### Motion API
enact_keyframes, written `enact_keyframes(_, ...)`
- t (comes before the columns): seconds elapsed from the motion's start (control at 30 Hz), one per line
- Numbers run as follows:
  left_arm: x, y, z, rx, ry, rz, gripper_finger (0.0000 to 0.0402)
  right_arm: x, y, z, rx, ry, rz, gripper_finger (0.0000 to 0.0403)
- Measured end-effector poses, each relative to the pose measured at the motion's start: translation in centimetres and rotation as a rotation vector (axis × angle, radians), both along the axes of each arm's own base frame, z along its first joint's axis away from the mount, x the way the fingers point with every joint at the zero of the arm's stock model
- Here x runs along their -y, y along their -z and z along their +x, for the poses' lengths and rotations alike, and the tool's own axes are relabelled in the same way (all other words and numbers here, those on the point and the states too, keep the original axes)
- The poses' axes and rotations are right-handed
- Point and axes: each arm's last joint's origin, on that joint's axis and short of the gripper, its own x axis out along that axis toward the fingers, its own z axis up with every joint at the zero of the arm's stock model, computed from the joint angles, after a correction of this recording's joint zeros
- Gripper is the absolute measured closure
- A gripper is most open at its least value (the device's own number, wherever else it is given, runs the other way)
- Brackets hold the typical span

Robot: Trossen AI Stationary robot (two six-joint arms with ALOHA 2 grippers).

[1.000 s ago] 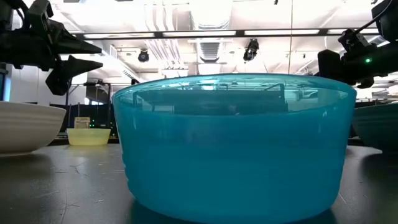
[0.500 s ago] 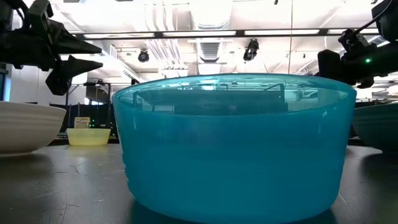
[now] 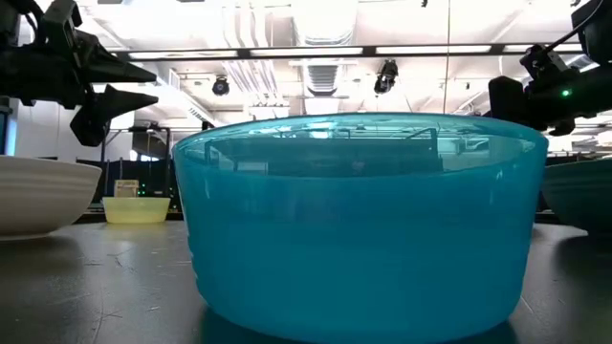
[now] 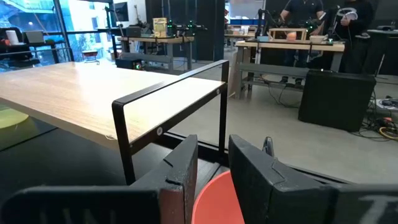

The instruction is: Place and stack bowls onto a shelf

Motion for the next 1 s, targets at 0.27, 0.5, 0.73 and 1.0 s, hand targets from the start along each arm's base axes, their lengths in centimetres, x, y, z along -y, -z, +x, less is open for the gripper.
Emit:
enact_keyframes(0.27,0.0,0.0,0.0,0.0,0.0,0.0,0.0249,0.0,0.01,0.0,-0.001,0.0,0.0,0.0321)
enact_keyframes(0.5,0.0,0.0,0.0,0.0,0.0,0.0,0.0249,0.0,0.0,0.0,-0.001,0.0,0.0,0.0321)
enact_keyframes(0.73,0.0,0.0,0.0,0.0,0.0,0.0,0.0249,0.0,0.0,0.0,0.001,0.0,0.001,0.0321)
enact_keyframes(1.0,0.0,0.0,0.0,0.0,0.0,0.0,0.0249,0.0,-0.07,-0.01,0.193,0.009,0.113,0.0321)
